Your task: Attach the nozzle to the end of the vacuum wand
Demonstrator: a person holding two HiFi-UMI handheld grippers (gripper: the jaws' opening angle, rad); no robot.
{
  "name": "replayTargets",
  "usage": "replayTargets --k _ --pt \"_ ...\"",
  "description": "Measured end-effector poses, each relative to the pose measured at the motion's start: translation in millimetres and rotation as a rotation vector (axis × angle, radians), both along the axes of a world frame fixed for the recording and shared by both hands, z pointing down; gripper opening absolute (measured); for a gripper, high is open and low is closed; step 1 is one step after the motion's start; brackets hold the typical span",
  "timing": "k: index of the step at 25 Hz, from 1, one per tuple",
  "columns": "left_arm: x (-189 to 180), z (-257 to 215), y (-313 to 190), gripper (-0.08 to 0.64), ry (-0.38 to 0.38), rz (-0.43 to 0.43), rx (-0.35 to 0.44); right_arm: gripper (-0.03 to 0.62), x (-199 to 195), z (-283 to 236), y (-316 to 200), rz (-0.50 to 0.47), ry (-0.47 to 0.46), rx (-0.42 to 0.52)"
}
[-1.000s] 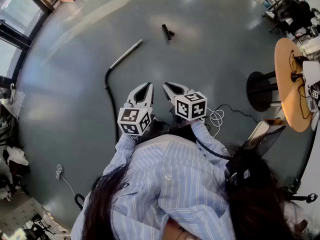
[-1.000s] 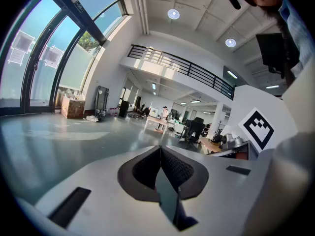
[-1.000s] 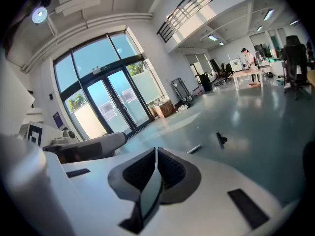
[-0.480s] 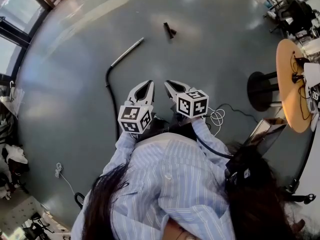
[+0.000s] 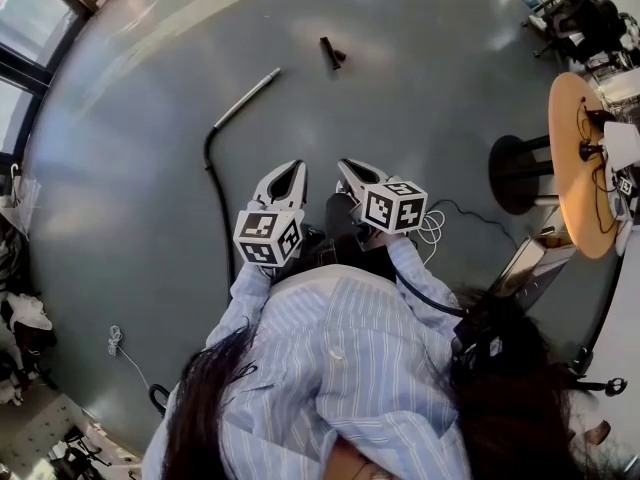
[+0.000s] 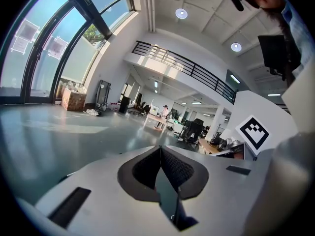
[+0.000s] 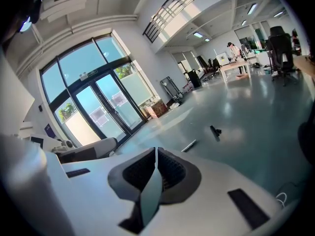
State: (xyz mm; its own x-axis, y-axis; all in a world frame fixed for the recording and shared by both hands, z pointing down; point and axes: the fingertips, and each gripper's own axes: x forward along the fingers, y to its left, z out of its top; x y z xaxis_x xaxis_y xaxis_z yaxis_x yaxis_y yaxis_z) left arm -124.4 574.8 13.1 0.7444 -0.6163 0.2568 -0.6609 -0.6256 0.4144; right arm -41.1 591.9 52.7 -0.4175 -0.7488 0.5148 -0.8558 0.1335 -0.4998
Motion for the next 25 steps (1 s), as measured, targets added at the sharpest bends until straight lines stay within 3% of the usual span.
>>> replayTargets --k 10,17,25 --pt "11 18 -42 0.006 -0.022 -0.067 -0.054 0.02 21 18 -45 -0.038 -0.043 -0.065" --pt "15 19 -123 0.006 -0.023 -0.134 -0.078 0.02 26 21 -129 -0.12 -0.043 -0.087" --pt "67 7 -215 0.006 -0.021 -0.165 -0.058 0.02 83 10 -241 -0.154 -0.046 -0.061"
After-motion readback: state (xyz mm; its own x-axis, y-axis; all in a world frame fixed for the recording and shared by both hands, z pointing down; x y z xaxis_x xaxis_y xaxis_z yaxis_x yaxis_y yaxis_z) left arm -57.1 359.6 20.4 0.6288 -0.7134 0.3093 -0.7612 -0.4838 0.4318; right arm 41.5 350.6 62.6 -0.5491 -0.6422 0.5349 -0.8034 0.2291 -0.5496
